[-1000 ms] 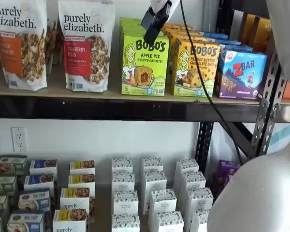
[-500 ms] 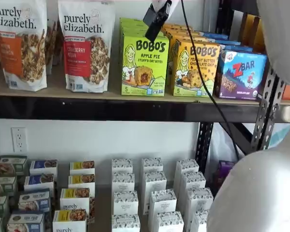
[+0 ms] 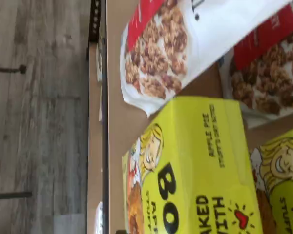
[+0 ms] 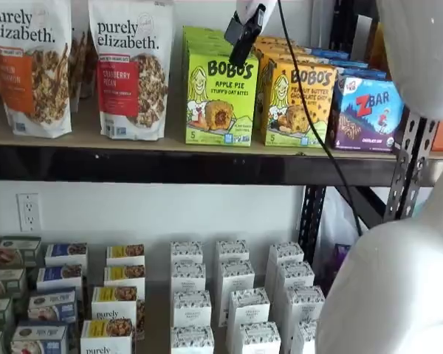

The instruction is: Pick the green box on the top shelf, the fourth from the left

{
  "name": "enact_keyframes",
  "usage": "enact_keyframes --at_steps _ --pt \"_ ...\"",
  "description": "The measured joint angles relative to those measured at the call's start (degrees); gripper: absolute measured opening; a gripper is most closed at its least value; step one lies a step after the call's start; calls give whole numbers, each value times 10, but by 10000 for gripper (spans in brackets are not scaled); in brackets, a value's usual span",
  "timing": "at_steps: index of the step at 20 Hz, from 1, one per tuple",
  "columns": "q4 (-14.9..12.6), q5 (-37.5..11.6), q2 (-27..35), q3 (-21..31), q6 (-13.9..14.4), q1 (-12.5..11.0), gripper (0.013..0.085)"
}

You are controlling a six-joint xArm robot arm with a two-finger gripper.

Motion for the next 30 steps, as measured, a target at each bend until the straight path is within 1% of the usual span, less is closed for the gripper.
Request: enact_keyframes --at_steps 9,16,19,22,30 --pt "-17 37 36 -31 -12 -8 850" --pt "-33 58 56 -49 -12 -4 850" --pt "-35 65 64 -58 -10 -2 850" --pt "-38 66 68 -63 -8 1 850" --pt "-65 58 74 -61 -1 12 850"
